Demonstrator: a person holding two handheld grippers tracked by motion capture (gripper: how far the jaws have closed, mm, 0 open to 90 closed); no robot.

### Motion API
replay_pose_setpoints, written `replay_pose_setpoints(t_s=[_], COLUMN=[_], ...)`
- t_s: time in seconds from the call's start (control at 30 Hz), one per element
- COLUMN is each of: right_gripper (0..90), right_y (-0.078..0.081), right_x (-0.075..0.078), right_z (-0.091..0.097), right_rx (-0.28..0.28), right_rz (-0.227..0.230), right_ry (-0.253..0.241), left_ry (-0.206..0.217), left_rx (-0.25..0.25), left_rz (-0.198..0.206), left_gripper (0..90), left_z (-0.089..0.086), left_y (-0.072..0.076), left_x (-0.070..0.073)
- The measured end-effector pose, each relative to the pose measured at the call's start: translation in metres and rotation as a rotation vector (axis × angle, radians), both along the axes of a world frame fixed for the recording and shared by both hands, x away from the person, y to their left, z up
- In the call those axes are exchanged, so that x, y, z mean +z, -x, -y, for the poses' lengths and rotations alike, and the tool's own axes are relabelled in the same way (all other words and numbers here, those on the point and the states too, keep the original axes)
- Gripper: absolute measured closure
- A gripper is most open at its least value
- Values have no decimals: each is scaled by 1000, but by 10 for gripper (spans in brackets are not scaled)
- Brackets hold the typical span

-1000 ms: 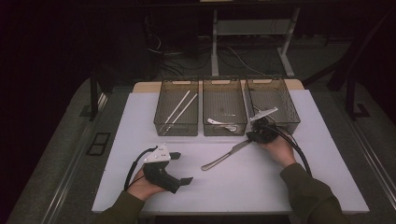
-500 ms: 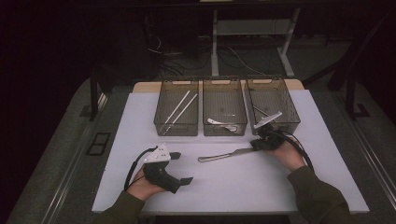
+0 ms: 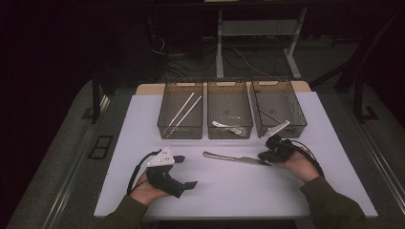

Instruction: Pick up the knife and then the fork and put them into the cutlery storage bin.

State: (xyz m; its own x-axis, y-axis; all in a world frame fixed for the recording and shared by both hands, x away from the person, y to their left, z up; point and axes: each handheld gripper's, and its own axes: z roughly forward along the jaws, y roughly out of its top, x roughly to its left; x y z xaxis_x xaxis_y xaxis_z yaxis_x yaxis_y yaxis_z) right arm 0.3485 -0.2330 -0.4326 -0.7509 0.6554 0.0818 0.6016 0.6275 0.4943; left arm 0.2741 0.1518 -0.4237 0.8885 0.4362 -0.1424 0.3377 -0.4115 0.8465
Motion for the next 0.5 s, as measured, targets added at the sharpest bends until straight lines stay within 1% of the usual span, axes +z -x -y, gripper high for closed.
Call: replay_pose_setpoints(t_s=[0.07, 0.2, 0.33, 0.37, 0.4, 0.43, 0.5], right_gripper=[897, 896, 895, 874, 854, 822, 750], right_y=[0, 3, 2, 1, 1, 0, -1], right_x=[0, 1, 2, 4, 6, 8, 13], right_z=[0, -1, -1, 0, 1, 3, 5], right_rx=[10, 36, 40, 40, 41, 38, 52], right_rz=[-16, -35, -31, -25, -29, -30, -38], right_ry=[-4, 1, 12, 15, 6, -7, -35], left_ry=[-1, 2, -1, 1, 2, 5, 2], left_rx=[0, 2, 0, 0, 1, 3, 2], left_rz=[1, 0, 2, 1, 0, -1, -1], left_gripper=[0, 0, 0, 0, 0, 0, 0], left_z=[0, 0, 0, 0, 0, 0, 0], left_y=[0, 0, 0, 0, 0, 0, 0], left_x=[0, 0, 0, 0, 0, 0, 0])
